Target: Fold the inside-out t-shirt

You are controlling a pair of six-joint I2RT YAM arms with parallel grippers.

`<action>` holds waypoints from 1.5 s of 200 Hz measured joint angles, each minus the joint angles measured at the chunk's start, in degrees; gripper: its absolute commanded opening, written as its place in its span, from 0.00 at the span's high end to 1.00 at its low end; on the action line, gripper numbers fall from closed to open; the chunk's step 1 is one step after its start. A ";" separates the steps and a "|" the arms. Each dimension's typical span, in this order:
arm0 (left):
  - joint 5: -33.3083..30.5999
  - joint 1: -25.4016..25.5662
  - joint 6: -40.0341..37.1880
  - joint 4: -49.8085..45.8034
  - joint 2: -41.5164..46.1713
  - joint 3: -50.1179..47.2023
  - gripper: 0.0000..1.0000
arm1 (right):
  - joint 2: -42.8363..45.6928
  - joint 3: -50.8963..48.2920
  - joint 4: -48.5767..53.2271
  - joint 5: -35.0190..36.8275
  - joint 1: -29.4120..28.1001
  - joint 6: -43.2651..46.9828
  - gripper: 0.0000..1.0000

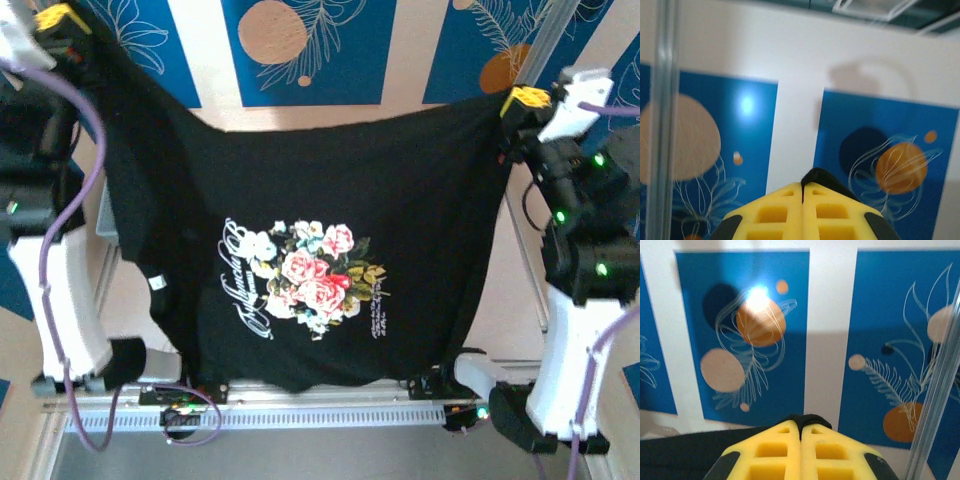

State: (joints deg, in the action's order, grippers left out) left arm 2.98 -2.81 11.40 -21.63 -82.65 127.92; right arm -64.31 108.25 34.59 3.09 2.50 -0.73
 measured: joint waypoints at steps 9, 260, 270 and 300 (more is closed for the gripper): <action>-0.02 0.00 -0.20 0.46 -4.04 -0.20 1.00 | -2.49 -1.14 -1.27 0.11 -0.02 0.31 1.00; 9.29 34.25 -6.97 42.60 -14.62 -69.00 0.36 | -19.28 -48.50 3.02 2.34 -3.63 -21.05 0.39; 9.81 38.91 -11.54 43.30 -15.50 -70.86 0.35 | -17.97 -51.87 3.87 2.29 -3.58 -22.38 0.39; 10.03 51.06 -25.09 43.19 -21.38 -70.42 0.33 | -16.13 -57.51 4.46 2.27 -3.50 -25.73 0.39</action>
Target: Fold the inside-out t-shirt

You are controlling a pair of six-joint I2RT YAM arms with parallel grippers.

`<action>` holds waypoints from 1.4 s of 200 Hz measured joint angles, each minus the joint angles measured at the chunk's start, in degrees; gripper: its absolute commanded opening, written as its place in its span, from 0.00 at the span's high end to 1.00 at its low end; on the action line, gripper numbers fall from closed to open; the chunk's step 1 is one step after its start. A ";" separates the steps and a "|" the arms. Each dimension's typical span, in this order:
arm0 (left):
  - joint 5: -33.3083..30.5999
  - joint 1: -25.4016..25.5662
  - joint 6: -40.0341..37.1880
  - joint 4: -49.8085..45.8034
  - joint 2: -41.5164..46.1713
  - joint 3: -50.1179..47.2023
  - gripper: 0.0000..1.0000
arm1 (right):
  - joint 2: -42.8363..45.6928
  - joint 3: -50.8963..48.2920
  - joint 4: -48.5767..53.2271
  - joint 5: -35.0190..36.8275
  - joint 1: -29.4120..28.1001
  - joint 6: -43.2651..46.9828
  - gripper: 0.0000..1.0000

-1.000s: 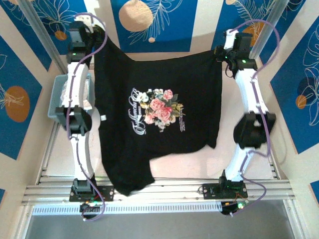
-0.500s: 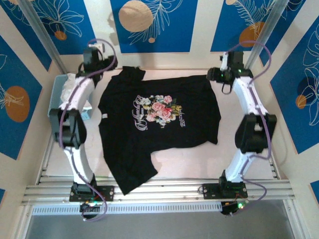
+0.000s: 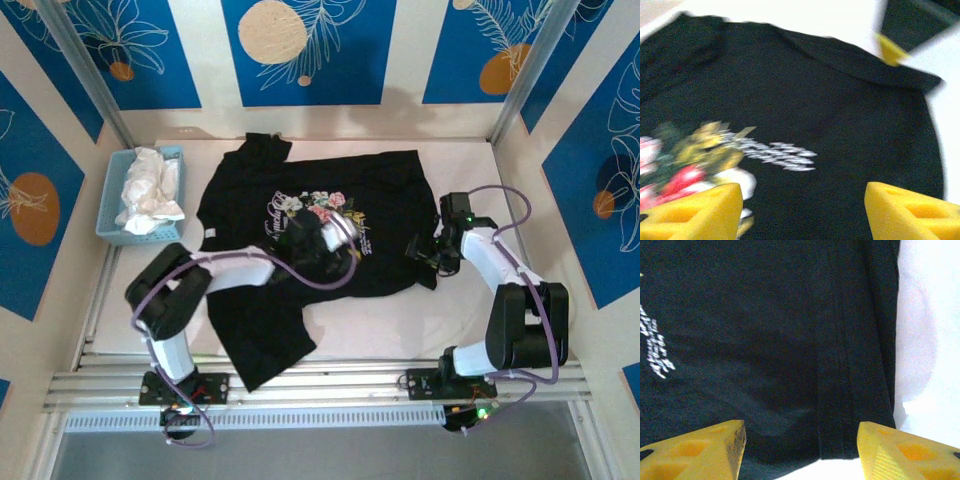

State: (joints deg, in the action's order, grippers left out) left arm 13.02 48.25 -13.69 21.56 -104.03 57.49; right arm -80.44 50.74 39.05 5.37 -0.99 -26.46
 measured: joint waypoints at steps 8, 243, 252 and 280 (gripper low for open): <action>-0.37 2.64 -3.17 -0.66 -1.90 0.96 0.32 | 0.11 -0.83 0.00 0.04 0.11 -0.57 0.39; -7.69 11.47 0.39 -10.38 -13.03 9.29 1.00 | -0.66 -6.88 -1.75 0.85 -7.65 -5.92 0.44; -7.48 11.39 1.14 -10.27 -12.46 8.52 1.00 | -1.90 -6.88 -1.79 0.87 -7.69 -6.19 0.48; -6.49 10.82 2.97 -9.92 -10.49 5.88 1.00 | -5.35 -6.29 -1.51 0.79 -7.67 -6.88 0.78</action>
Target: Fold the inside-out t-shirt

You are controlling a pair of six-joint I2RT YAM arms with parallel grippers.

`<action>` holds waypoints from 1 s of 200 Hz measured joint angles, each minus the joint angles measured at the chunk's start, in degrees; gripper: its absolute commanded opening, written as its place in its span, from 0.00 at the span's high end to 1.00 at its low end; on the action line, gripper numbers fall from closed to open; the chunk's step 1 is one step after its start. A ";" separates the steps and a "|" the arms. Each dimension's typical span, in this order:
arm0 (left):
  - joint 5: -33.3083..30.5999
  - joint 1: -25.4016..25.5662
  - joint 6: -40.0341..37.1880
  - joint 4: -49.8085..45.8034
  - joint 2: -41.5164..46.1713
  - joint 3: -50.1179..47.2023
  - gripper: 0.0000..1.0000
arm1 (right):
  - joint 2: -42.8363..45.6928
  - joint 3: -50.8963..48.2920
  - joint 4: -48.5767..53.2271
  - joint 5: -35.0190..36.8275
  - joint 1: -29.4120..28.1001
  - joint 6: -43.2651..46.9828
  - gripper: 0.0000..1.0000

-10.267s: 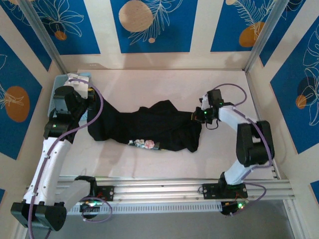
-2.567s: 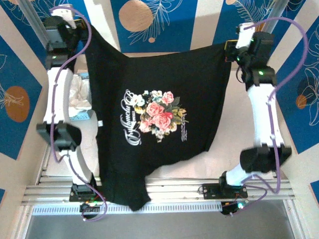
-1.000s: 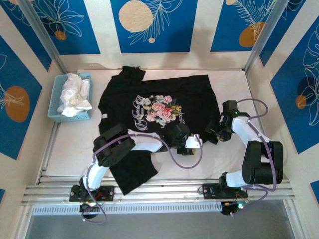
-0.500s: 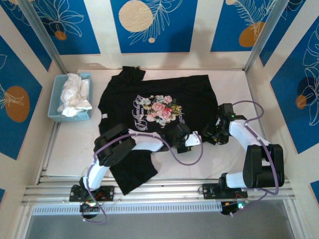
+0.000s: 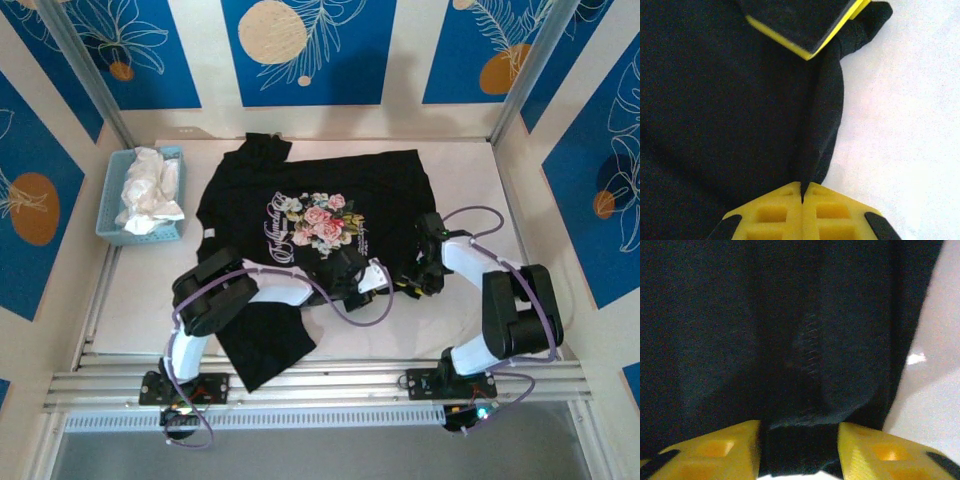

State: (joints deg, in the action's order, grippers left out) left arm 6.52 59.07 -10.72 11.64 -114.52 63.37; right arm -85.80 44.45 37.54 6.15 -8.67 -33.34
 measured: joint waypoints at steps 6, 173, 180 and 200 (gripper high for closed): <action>0.39 -0.31 0.46 0.22 0.46 -0.61 1.00 | -0.28 0.31 -0.07 -0.15 0.00 -0.17 0.83; 12.07 -15.65 19.89 9.97 13.44 -16.81 1.00 | -19.87 33.38 8.17 -12.15 -3.56 15.43 0.89; 12.44 -16.02 20.44 9.94 13.44 -17.14 1.00 | -21.55 34.75 8.44 -10.45 -3.52 15.82 0.89; 13.22 -16.83 21.81 9.88 13.33 -17.40 1.00 | -24.74 38.60 9.49 -5.33 -3.43 16.87 0.86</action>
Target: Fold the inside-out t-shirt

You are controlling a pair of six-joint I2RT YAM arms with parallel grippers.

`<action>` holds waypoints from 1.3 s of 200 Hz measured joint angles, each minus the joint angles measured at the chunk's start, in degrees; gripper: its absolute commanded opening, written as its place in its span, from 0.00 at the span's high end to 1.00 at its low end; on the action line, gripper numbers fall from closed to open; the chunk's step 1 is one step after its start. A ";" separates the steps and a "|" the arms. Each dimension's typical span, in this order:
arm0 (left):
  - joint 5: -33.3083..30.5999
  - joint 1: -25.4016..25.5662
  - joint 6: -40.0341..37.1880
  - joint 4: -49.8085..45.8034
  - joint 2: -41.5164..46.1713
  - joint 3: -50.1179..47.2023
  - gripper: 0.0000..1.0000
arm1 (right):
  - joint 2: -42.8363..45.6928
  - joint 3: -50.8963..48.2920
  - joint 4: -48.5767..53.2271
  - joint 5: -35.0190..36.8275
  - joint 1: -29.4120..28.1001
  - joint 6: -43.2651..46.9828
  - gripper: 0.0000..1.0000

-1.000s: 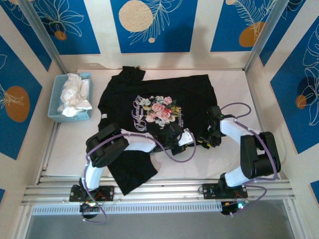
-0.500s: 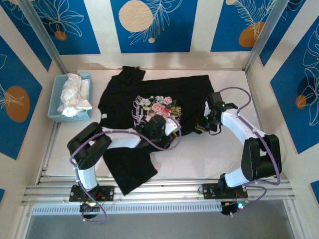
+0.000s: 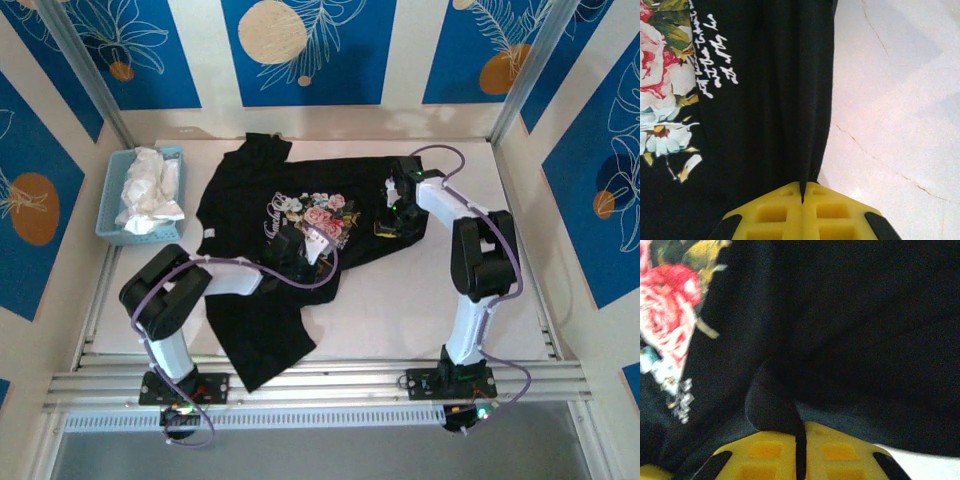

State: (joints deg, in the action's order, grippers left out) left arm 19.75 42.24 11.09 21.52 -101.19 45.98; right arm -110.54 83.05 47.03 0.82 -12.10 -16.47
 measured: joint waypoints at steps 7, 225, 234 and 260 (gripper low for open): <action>0.22 -0.13 0.35 0.04 -0.07 0.00 1.00 | -0.39 1.09 0.48 1.92 0.00 0.24 0.85; 2.32 -0.24 2.12 0.17 -1.22 0.26 1.00 | 7.93 -20.33 -16.90 0.44 -2.60 -3.21 0.90; 2.34 -0.24 2.12 0.17 -1.22 0.26 1.00 | 8.22 -20.24 -17.11 0.48 -2.43 -3.04 0.93; 2.36 -0.26 2.36 0.20 -1.22 0.26 1.00 | 12.94 -20.79 -17.00 0.35 -1.88 -1.53 1.00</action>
State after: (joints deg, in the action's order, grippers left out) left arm 22.11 41.98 13.45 21.71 -102.41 46.24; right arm -97.60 62.26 30.02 1.17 -13.98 -18.00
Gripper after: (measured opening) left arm 0.039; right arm 0.033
